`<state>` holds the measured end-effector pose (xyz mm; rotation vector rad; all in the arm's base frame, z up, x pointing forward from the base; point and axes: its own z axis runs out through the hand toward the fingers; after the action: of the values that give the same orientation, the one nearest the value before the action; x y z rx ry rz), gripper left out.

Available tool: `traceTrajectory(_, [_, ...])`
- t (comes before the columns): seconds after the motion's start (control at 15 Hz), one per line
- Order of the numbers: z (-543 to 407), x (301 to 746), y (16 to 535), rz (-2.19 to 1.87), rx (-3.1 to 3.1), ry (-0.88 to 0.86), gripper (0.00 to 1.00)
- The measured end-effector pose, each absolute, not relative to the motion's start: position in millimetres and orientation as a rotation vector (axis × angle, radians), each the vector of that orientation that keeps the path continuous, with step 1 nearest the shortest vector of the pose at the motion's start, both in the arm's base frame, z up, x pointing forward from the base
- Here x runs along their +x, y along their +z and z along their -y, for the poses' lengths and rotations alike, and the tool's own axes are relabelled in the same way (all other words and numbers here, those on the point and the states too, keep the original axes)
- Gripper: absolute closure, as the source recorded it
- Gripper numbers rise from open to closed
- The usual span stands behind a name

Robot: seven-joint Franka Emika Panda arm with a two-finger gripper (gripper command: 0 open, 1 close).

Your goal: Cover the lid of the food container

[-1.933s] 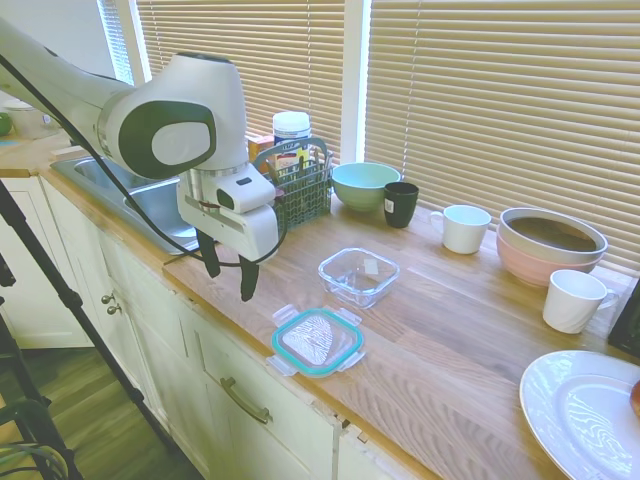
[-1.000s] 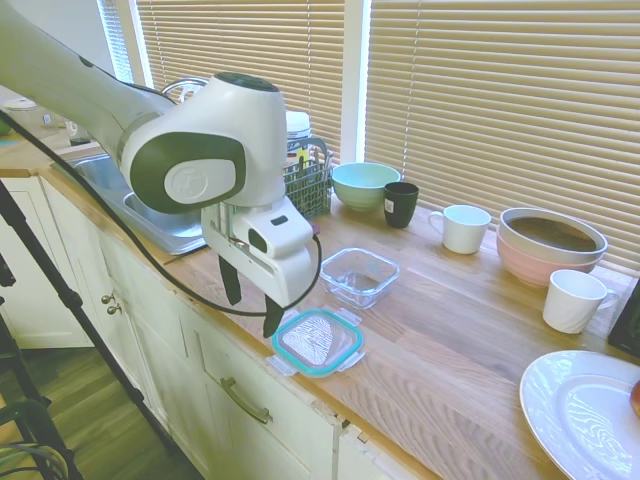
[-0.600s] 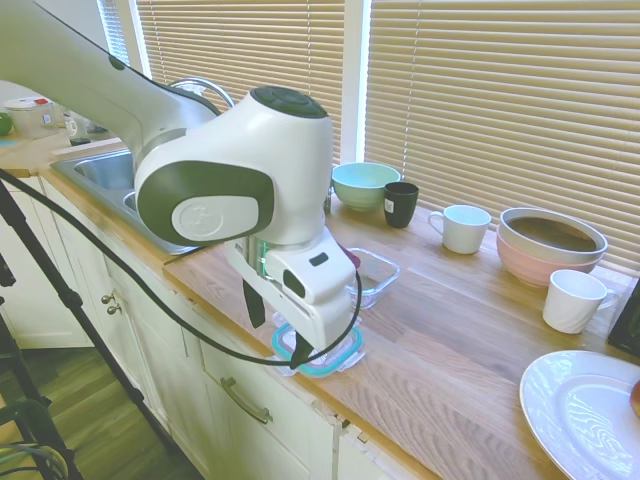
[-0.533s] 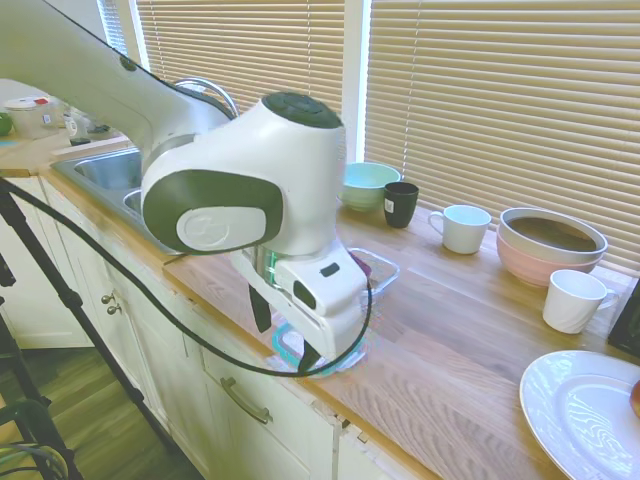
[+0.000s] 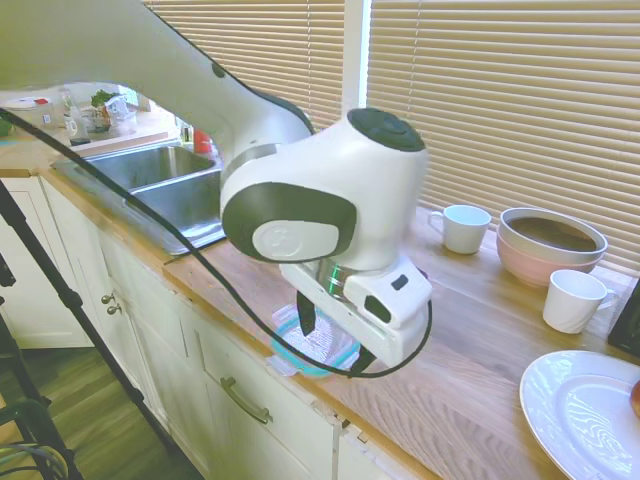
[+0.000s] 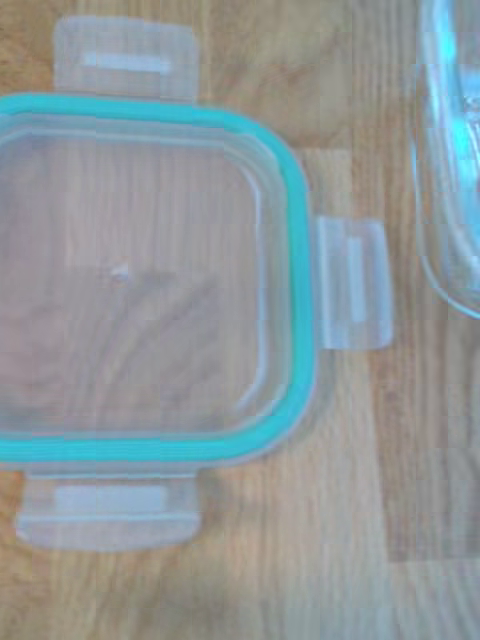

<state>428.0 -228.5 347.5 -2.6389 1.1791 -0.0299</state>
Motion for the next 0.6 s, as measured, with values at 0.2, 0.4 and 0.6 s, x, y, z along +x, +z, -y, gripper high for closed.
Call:
traceTrajectory(0.2, [240, 441, 334, -1.137, -2.611, -0.005, 0.00])
traceTrajectory(0.4, [251, 448, 324, -1.105, -2.566, 0.021, 0.00])
traceTrajectory(0.6, [254, 453, 318, -1.063, -2.508, 0.067, 0.00])
